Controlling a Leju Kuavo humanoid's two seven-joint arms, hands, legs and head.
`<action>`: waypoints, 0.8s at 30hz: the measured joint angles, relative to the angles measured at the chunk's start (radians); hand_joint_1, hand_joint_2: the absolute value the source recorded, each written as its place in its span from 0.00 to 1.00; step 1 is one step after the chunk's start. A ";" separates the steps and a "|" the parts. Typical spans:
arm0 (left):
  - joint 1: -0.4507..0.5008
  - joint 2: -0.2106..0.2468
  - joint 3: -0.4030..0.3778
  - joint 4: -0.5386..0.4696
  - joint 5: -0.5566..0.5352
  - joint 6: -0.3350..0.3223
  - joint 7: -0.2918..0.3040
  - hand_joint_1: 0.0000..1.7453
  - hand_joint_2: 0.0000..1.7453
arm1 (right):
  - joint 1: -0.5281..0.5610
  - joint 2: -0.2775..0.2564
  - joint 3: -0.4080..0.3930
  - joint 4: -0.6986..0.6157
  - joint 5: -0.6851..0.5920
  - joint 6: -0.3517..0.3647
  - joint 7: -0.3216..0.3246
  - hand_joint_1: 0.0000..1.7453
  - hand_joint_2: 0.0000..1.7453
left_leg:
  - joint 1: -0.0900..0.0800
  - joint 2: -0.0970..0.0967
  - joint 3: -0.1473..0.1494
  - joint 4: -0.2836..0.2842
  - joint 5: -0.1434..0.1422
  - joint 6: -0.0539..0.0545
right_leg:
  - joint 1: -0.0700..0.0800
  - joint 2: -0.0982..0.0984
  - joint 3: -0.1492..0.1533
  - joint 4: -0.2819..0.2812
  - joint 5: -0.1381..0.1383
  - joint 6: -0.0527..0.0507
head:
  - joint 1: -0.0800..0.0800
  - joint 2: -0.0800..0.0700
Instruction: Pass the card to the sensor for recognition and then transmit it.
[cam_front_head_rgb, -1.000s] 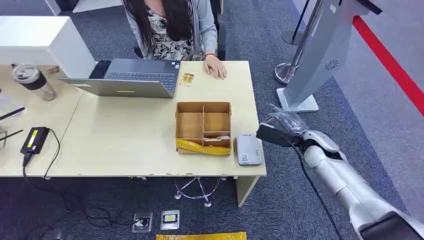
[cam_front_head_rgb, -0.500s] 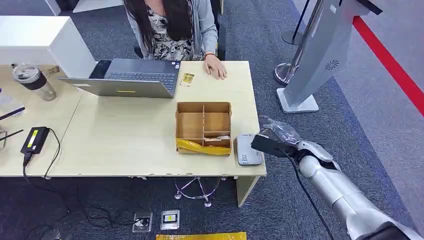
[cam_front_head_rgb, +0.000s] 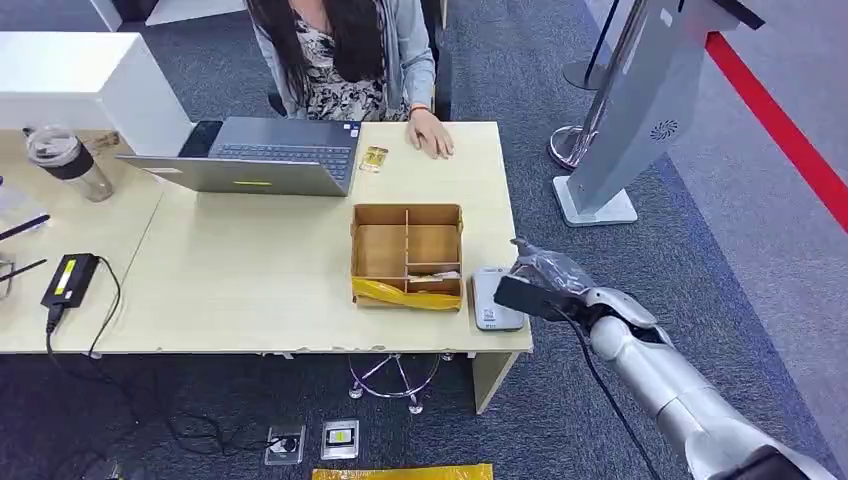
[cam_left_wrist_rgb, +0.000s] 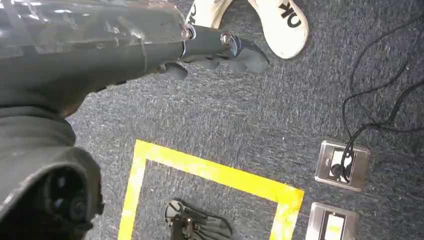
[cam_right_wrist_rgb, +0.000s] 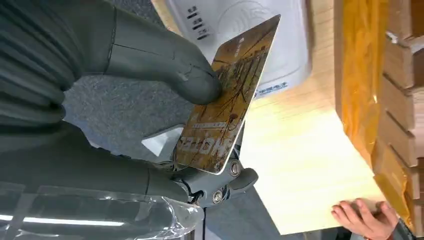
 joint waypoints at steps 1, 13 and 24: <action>0.000 0.000 0.000 0.000 -0.002 -0.001 0.000 0.00 0.00 | -0.002 0.001 0.001 0.003 -0.002 0.000 -0.002 1.00 1.00 | 0.000 0.000 0.000 0.000 0.000 0.000 | 0.000 0.000 0.000 0.000 0.000 0.000 | 0.000 0.000; 0.000 0.000 0.000 0.000 0.010 0.009 0.000 0.00 0.00 | 0.004 0.006 0.011 0.028 -0.024 -0.005 -0.017 1.00 1.00 | 0.000 0.000 0.000 0.000 0.000 0.000 | 0.000 0.000 0.000 0.000 0.000 0.000 | 0.000 0.000; 0.000 0.000 0.000 0.000 0.015 0.007 0.000 0.00 0.00 | 0.005 0.008 0.011 0.036 -0.039 -0.007 -0.014 1.00 1.00 | 0.000 0.000 0.001 0.000 0.000 0.000 | 0.000 0.001 0.000 0.000 0.000 0.000 | 0.000 0.000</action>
